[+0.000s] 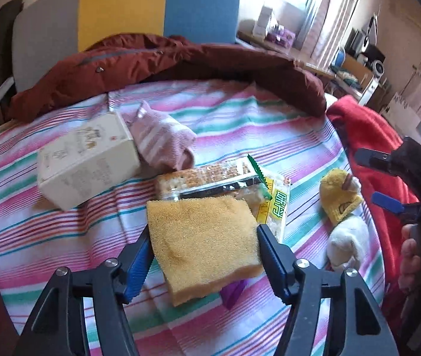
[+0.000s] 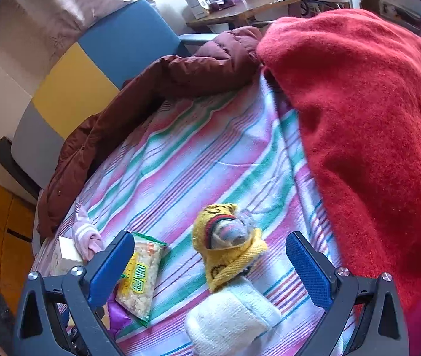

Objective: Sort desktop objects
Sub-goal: 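Grasp a yellow sponge with the left tool while the right tool moves over the pile, then grasp the WEIDAN snack bag with the right tool, then carry the sponge and snack bag to the gold tray and open both tools, then move both open tools back over the remaining items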

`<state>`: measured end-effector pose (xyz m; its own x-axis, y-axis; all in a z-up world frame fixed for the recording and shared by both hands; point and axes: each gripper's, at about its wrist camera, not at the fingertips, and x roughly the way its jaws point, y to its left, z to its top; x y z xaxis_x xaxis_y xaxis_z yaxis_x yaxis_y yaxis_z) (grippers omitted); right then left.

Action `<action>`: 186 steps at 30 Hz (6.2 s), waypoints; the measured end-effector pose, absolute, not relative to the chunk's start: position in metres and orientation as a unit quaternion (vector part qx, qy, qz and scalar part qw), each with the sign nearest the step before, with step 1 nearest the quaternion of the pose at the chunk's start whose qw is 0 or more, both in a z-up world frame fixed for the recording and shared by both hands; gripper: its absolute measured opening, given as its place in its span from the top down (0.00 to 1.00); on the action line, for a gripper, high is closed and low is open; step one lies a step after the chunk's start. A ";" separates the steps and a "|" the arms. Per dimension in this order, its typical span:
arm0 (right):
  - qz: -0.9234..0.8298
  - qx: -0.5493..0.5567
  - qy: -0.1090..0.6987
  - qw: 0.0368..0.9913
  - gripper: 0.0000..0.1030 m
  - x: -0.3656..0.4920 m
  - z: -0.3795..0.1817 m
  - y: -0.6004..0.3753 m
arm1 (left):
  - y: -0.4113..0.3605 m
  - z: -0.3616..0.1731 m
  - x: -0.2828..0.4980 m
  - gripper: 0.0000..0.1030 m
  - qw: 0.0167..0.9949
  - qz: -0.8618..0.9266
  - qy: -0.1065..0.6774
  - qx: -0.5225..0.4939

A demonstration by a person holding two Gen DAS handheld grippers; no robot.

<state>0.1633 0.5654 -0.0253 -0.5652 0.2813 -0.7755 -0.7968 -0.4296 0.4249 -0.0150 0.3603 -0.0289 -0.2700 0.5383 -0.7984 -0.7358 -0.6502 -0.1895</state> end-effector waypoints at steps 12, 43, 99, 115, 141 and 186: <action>0.842 -0.375 0.319 0.221 0.00 0.108 -0.024 0.516 | 0.292 -0.021 0.003 0.35 0.373 0.816 0.102 -0.429; 0.802 -0.511 0.218 0.220 0.18 0.054 -0.077 0.507 | 0.259 -0.066 0.007 0.33 0.344 0.808 0.104 -0.468; 0.887 -0.400 0.142 -0.179 0.48 -0.038 0.013 0.179 | 0.001 0.033 -0.112 0.31 0.081 0.916 -0.032 -0.393; 0.923 -0.372 0.026 -0.098 0.00 -0.016 0.008 0.140 | -0.018 0.023 -0.069 0.20 0.055 0.921 -0.047 -0.382; 0.935 -0.350 0.015 0.064 0.00 0.033 0.010 0.219 | 0.032 0.020 -0.017 0.30 0.142 0.912 0.007 -0.384; 0.862 -0.381 0.287 0.169 0.00 0.057 -0.023 0.508 | 0.231 -0.020 0.013 0.30 0.370 0.781 0.071 -0.499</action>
